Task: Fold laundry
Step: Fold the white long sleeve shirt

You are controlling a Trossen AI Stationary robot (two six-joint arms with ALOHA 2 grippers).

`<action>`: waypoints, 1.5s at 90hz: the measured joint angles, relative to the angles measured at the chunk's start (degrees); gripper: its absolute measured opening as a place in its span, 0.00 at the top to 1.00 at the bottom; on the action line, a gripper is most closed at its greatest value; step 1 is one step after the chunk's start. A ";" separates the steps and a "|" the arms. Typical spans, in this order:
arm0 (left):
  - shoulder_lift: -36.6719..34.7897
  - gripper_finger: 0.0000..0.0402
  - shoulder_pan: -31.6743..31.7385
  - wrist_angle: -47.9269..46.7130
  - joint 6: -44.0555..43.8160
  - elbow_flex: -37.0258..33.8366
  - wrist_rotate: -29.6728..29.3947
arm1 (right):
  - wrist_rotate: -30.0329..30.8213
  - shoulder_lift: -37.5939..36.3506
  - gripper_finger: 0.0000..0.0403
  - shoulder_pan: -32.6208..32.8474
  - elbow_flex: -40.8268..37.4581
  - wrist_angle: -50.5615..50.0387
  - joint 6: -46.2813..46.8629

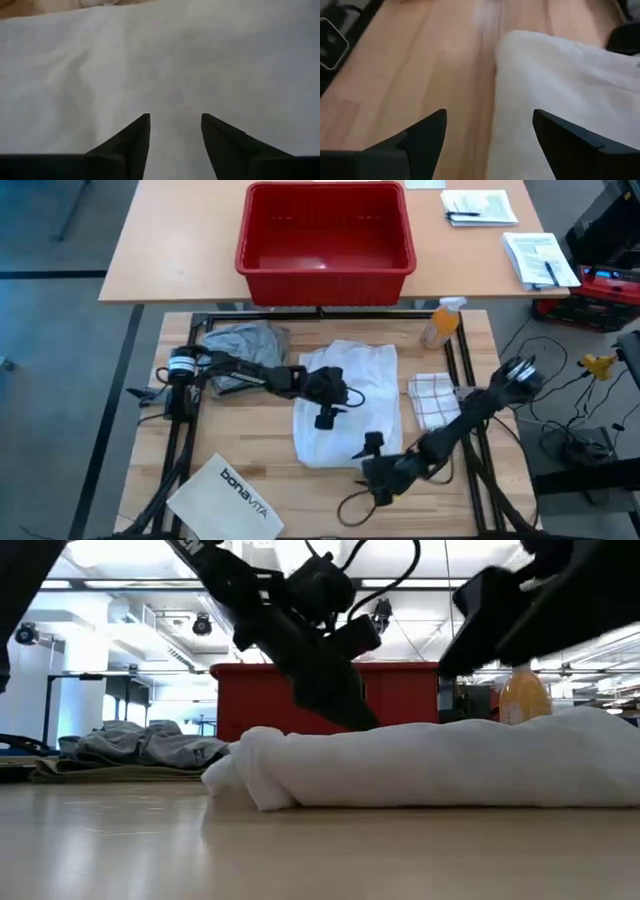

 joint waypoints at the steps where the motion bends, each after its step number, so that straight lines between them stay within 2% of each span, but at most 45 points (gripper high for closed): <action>1: 0.07 0.62 0.12 -0.03 0.03 -0.01 0.03 | 0.19 0.55 0.30 0.00 0.20 -0.01 0.17; 9: 0.18 0.67 1.25 1.75 -1.22 -1.50 0.03 | 1.59 4.11 0.30 -0.11 0.27 -0.32 1.54; 21: -0.61 0.75 2.45 6.11 -2.67 -4.14 -0.13 | 9.39 6.84 0.30 -0.11 0.29 0.34 2.71; 36: -0.39 0.81 2.44 6.40 -2.17 -5.09 -0.02 | 5.18 9.48 0.32 -1.10 0.23 0.48 3.01; 52: 0.06 0.80 2.52 6.73 -1.93 -5.21 -0.08 | 4.88 10.57 0.38 -1.78 0.21 0.69 2.71; 67: 0.18 0.77 2.51 4.79 -1.23 -5.78 -0.10 | 6.82 10.48 0.55 -2.29 0.18 0.37 1.87; 86: 0.18 0.76 2.46 5.11 -3.62 -7.32 -0.09 | 7.84 10.35 0.94 -2.27 0.18 -1.56 1.48; 106: 0.18 0.80 2.43 4.97 -5.54 -8.22 0.35 | 4.81 8.77 0.98 -1.68 1.13 -2.09 5.06; 124: -1.66 0.81 2.28 3.73 -6.88 -8.24 8.77 | -2.25 1.85 0.99 -1.02 3.18 -2.35 5.63; 135: -5.86 0.83 0.92 2.47 -14.68 -7.78 19.20 | -2.97 -3.05 1.00 -1.04 3.78 -3.88 7.08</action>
